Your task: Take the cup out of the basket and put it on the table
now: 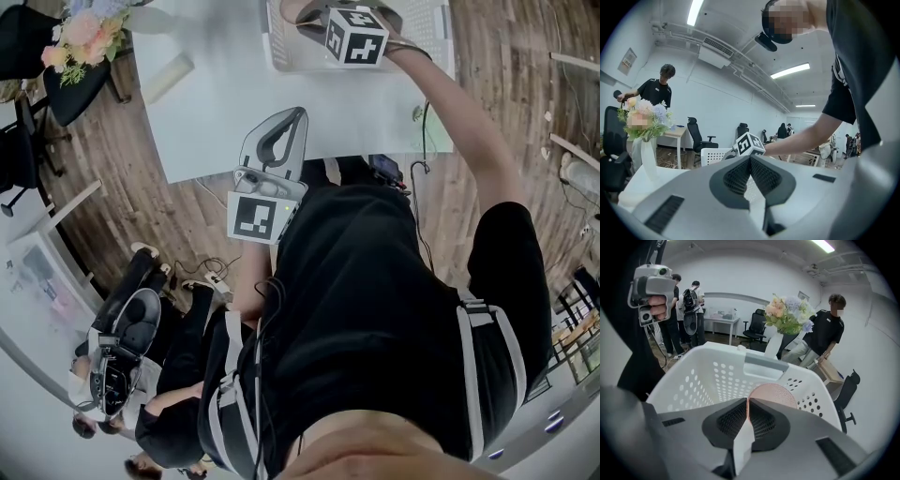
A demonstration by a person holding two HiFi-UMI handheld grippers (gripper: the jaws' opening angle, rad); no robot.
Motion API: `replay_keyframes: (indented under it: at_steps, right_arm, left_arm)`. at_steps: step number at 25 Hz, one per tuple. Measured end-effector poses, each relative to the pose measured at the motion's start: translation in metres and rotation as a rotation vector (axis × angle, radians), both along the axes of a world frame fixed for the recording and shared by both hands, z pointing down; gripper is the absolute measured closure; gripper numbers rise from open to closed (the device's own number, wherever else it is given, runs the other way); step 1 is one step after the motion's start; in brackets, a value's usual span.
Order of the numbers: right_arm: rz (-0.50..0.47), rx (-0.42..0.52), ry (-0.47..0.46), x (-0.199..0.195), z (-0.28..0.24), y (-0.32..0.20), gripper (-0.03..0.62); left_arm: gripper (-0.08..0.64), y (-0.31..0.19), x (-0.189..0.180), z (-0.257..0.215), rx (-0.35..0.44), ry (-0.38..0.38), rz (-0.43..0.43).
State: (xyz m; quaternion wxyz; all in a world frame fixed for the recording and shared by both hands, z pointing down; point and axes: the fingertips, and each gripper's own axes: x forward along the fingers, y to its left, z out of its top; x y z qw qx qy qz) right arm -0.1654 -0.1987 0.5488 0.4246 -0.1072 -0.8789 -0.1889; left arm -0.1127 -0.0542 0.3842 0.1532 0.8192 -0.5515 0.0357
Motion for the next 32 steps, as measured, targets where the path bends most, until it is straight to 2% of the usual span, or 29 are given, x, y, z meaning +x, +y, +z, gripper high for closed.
replay_keyframes:
  at_steps: [10, 20, 25, 32]
  right_arm:
    - [0.026, 0.041, -0.159, 0.024, -0.088, 0.017, 0.561]
    - [0.083, 0.043, -0.388, 0.058, -0.184, 0.069, 0.56]
    - [0.159, -0.005, -0.49, 0.077, -0.204, 0.093, 0.561]
    - [0.262, -0.079, -0.583, 0.099, -0.211, 0.122, 0.561]
  left_arm:
    - [0.538, 0.004, 0.011, -0.023, 0.067, -0.033, 0.019]
    - [0.538, 0.015, 0.012, -0.041, 0.116, -0.067, 0.019]
    - [0.538, 0.018, 0.009, -0.041, 0.123, -0.071, 0.014]
    - [0.538, 0.02, 0.008, -0.045, 0.138, -0.068, 0.01]
